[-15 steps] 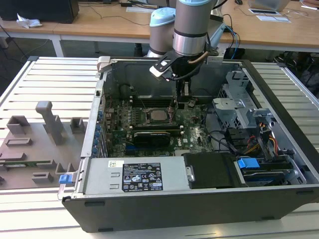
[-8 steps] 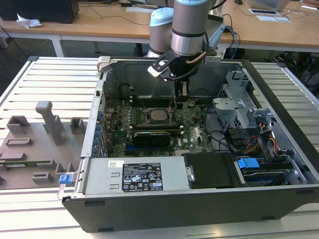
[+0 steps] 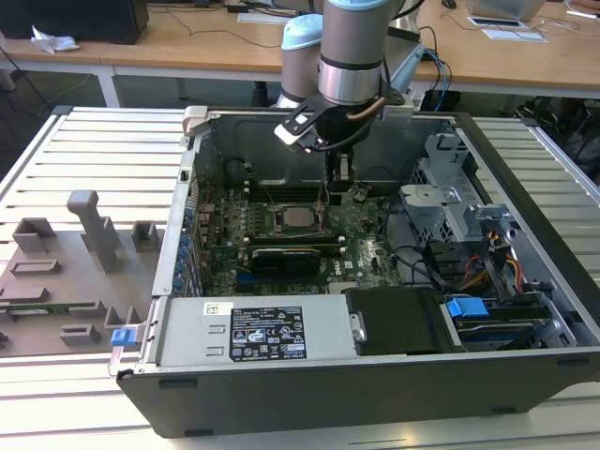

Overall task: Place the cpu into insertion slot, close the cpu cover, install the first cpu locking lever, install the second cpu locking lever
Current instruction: 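Close the cpu cover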

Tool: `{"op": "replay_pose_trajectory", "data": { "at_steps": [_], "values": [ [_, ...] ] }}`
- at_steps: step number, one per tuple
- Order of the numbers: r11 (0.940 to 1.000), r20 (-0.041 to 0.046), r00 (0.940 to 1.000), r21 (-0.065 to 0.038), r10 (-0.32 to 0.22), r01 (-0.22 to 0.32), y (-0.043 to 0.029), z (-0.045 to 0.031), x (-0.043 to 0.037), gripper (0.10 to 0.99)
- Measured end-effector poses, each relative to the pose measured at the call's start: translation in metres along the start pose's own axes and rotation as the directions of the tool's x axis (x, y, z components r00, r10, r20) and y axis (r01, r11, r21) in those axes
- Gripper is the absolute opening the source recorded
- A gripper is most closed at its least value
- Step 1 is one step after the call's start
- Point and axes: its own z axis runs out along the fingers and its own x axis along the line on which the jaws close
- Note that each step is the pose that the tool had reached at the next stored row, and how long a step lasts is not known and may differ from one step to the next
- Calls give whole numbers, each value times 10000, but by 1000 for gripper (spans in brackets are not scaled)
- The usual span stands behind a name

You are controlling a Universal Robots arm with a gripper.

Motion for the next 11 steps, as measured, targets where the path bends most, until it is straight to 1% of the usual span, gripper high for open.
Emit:
{"op": "replay_pose_trajectory", "data": {
  "at_steps": [11],
  "values": [
    [10000, -1, 10000, -1, 0, 0, -66, -2, -2, 106]
  ]
}}
